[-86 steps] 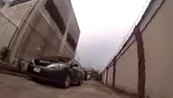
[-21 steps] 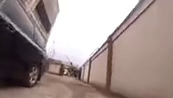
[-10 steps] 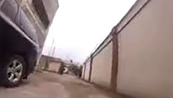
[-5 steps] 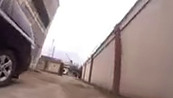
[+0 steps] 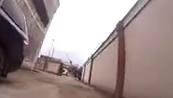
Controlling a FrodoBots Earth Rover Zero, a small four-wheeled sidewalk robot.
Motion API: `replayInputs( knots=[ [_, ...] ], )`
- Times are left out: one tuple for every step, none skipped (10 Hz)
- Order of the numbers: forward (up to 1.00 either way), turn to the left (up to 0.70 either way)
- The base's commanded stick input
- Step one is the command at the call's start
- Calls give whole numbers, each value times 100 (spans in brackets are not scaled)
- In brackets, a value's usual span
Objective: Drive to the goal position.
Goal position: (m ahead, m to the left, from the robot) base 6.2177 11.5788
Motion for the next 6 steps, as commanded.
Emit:
replayInputs(
  knots=[
    [84, 3],
    [84, 3],
    [84, 3],
    [84, 3],
    [84, 3],
    [84, 3]
  ],
)
